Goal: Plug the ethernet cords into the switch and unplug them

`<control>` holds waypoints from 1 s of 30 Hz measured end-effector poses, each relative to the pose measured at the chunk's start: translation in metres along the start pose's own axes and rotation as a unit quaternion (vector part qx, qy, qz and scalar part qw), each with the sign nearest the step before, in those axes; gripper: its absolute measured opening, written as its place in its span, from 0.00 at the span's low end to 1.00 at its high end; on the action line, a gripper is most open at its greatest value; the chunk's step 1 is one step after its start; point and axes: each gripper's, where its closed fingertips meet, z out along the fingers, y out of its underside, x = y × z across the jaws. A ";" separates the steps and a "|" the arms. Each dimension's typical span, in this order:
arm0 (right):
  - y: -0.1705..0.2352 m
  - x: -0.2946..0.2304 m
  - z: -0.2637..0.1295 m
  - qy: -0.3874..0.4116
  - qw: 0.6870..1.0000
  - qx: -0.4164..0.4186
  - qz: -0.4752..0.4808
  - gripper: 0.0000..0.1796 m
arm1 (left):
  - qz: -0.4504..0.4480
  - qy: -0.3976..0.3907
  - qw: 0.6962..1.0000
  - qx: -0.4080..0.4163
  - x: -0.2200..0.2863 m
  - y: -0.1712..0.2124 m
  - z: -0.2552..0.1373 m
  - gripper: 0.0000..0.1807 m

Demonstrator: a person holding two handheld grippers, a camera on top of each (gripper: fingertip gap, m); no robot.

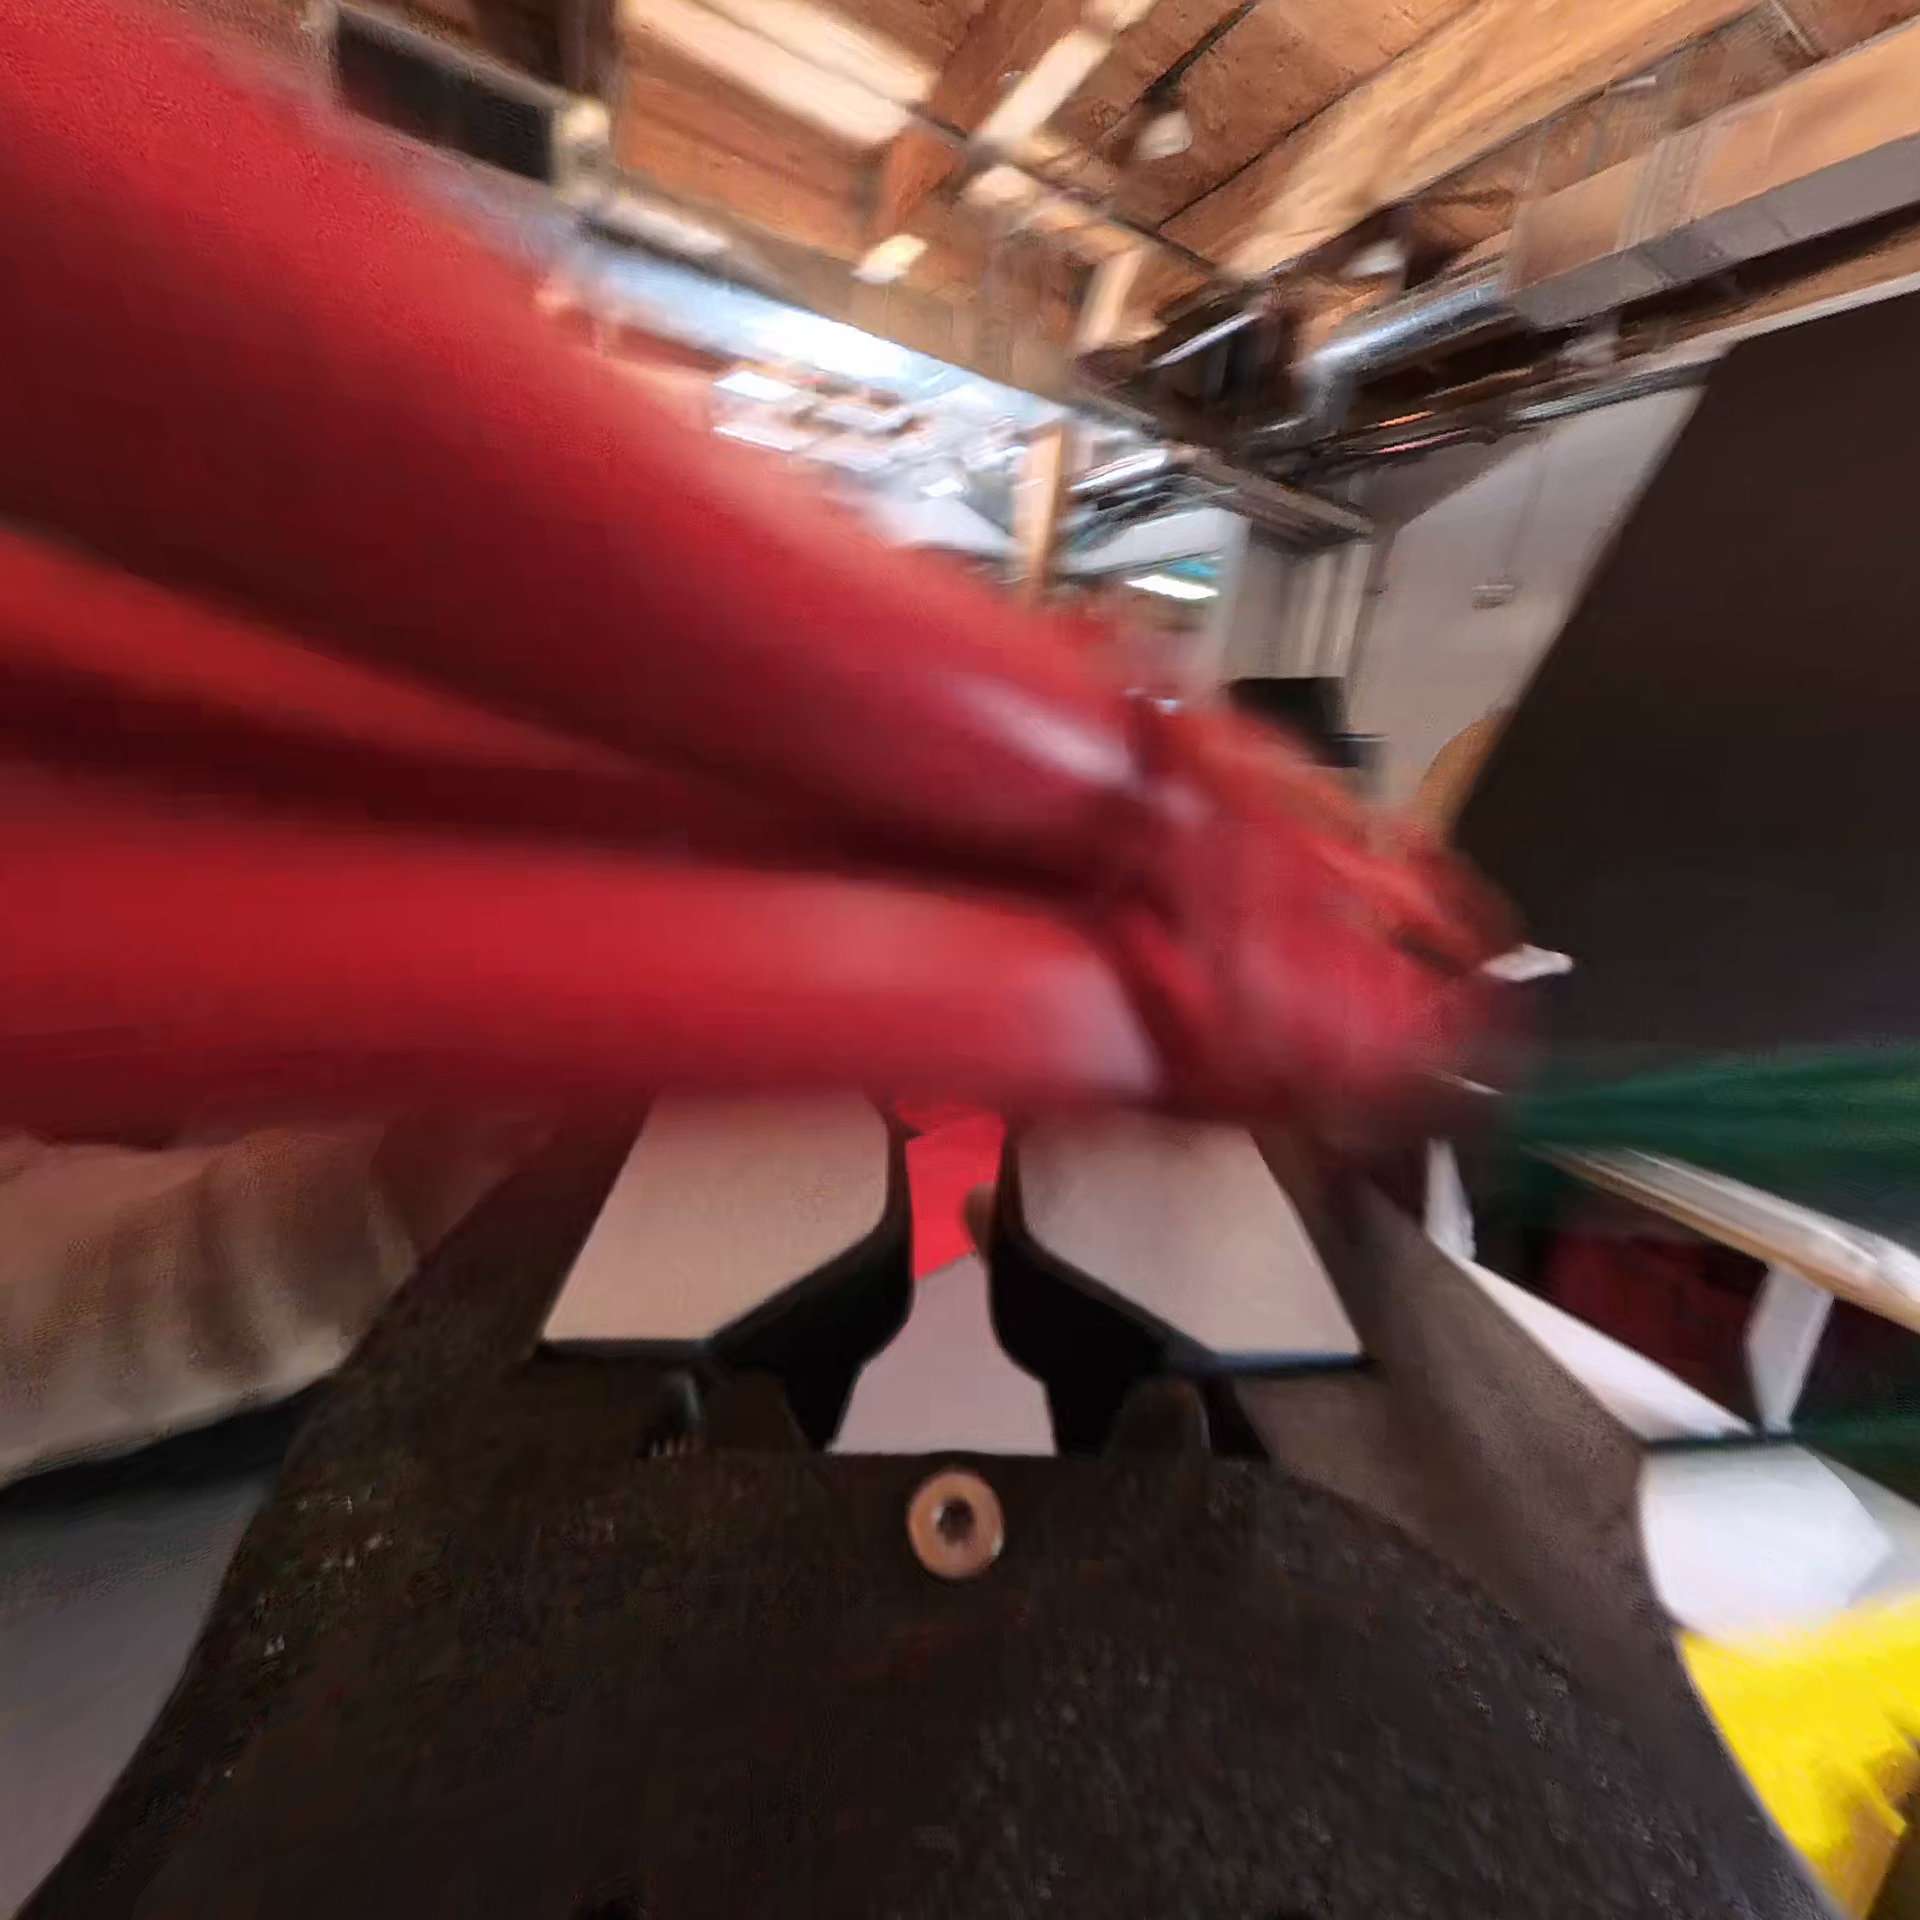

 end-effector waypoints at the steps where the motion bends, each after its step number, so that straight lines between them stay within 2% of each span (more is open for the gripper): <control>1: -0.004 0.024 -0.010 0.049 0.999 0.012 -0.001 0.05 | -0.012 -0.006 0.999 0.050 -0.005 -0.017 -0.008 0.14; 2: -0.009 0.044 -0.023 0.060 0.997 0.022 0.034 0.05 | -0.026 -0.009 0.995 0.095 -0.011 -0.041 -0.020 0.14; 4: -0.019 0.040 -0.031 0.027 0.999 0.028 0.035 0.05 | 0.002 -0.023 0.995 0.093 -0.018 -0.067 -0.033 0.14; 6: -0.019 0.025 -0.022 -0.012 1.000 0.006 0.026 0.05 | 0.009 -0.033 0.997 0.073 -0.026 -0.072 -0.037 0.14; 11: -0.015 0.040 -0.024 -0.050 0.995 -0.021 0.082 0.05 | 0.013 -0.080 0.992 0.097 -0.049 -0.090 -0.057 0.14; 16: 0.021 0.069 -0.035 -0.040 0.986 -0.121 0.111 0.06 | 0.042 -0.108 0.989 0.089 -0.056 -0.103 -0.068 0.15; 19: 0.054 0.089 -0.052 -0.034 0.966 -0.214 0.143 0.06 | 0.044 -0.106 0.989 0.090 -0.056 -0.107 -0.070 0.14; 22: 0.070 0.099 -0.069 -0.039 0.947 -0.257 0.191 0.06 | 0.048 -0.109 0.989 0.088 -0.057 -0.107 -0.070 0.14; 30: 0.066 0.109 -0.062 -0.005 0.939 -0.201 0.279 0.05 | 0.051 -0.116 0.990 0.068 -0.061 -0.097 -0.065 0.14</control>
